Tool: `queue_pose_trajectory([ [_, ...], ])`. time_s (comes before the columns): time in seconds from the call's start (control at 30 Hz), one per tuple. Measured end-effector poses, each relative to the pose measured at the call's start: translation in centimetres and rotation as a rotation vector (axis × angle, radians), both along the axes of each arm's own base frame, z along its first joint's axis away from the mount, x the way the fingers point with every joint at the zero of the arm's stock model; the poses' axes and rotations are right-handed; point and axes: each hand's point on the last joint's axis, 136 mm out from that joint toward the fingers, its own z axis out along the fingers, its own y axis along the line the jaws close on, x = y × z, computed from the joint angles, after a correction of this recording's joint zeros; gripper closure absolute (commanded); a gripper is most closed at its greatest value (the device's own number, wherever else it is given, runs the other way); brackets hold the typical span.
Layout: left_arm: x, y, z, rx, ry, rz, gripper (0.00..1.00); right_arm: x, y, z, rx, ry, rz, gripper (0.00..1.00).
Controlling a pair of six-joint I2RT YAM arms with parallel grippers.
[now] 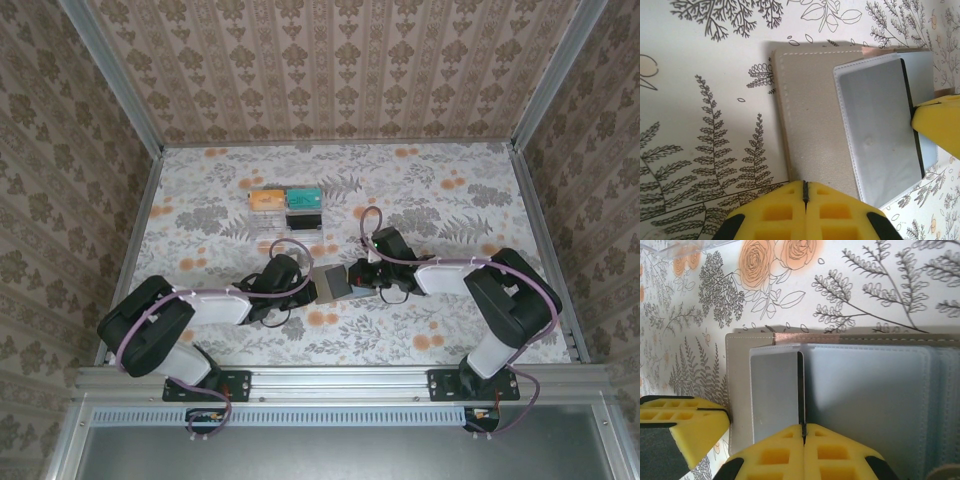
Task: Take the credit cards out of the card holder
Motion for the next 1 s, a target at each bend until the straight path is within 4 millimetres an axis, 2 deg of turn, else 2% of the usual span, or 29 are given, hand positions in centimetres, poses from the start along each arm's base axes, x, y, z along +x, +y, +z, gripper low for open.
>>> queue_pose_trajectory([
  [0.17,-0.1,0.1,-0.1,0.004,0.005,0.0,1.0,-0.1,-0.1,0.1,0.006,-0.002,0.007,1.0],
  [0.43,-0.1,-0.1,0.7,-0.007,-0.006,-0.008,1.0,-0.5,1.2,-0.4,0.044,0.017,0.035,1.0],
  [0.7,0.8,-2.0,2.8,-0.044,-0.053,-0.046,1.0,-0.6,2.0,-0.6,0.064,0.025,0.045,1.0],
  [1.0,0.6,-2.0,0.3,0.009,-0.001,-0.051,1.0,-0.5,1.9,-0.7,0.06,0.023,0.039,1.0],
])
